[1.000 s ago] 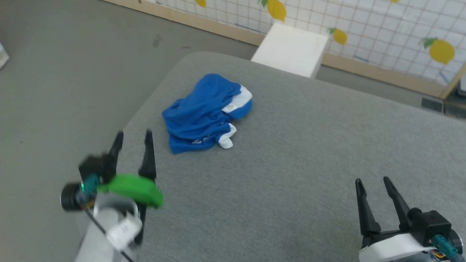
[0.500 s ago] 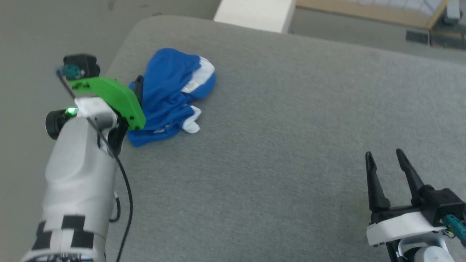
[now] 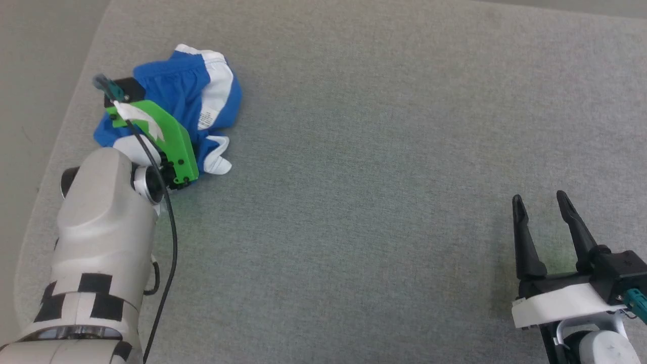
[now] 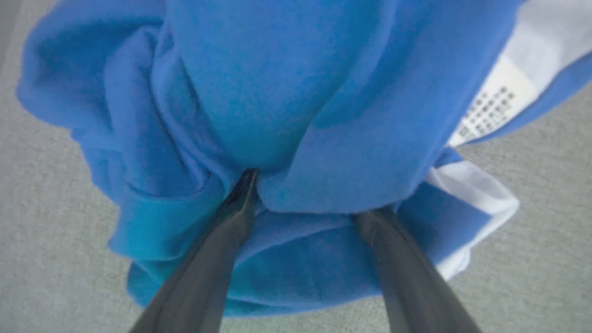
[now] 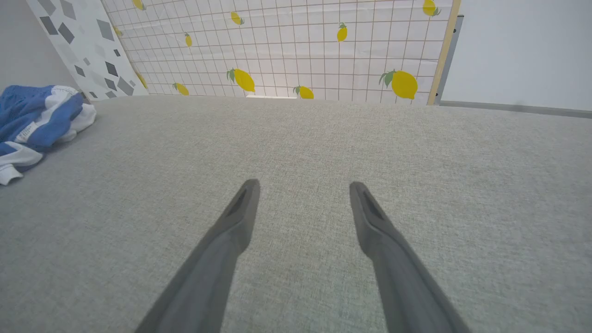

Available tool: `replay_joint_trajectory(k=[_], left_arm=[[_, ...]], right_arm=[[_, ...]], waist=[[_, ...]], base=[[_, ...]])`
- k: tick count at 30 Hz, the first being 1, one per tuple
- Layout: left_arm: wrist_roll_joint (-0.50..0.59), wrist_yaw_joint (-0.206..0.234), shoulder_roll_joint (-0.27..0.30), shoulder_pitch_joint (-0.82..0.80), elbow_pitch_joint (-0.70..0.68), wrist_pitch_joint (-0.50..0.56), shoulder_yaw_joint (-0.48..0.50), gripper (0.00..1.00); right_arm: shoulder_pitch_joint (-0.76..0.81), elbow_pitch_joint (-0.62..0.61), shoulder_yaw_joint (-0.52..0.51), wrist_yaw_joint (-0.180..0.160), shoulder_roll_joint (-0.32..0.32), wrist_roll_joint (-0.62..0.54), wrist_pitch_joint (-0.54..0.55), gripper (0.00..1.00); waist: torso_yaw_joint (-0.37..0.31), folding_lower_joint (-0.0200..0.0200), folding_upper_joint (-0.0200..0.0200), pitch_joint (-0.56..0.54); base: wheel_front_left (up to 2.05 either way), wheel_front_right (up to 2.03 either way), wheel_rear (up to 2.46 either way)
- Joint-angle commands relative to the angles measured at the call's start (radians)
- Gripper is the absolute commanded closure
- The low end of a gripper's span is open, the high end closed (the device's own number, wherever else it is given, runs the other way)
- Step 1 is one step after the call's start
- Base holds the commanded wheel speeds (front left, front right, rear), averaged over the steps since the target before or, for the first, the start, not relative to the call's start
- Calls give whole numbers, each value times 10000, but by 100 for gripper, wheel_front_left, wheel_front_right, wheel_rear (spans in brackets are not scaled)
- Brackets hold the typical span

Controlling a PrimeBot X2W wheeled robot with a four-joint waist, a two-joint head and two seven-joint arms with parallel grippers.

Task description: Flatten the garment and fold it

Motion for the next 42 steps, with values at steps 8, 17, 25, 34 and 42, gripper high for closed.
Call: replay_joint_trajectory(k=[8, 17, 25, 34, 42], left_arm=[[-383, -236, -204, 118, -119, -1255, 156, 100], [-369, -522, 189, -714, -1179, -2988, 179, 100], [-536, -867, 321, -1264, -2463, -3144, -227, 100], [-1372, -990, -356, -788, -4119, -2646, -1091, 100], [-1961, -1002, -827, -22, -5104, -2166, -2154, 100]], right_arm=[[-325, 297, 142, -13, 5, 55, -134, 0], [-186, 853, 349, -13, 5, 354, -324, 0], [81, 1419, 490, -13, 5, 787, -505, 0], [383, 1667, 444, -13, 5, 1042, -580, 0], [440, 1583, 245, -13, 5, 1133, -589, 0]], waist=[[99, 0, -1, -214], [277, 0, -1, -1368], [-13, 0, -1, -2442], [-1275, 0, -1, -3183], [-2612, 0, -1, -2992]], base=[[0, 0, 0], [0, 0, 0], [0, 0, 0], [0, 0, 0], [0, 0, 0]])
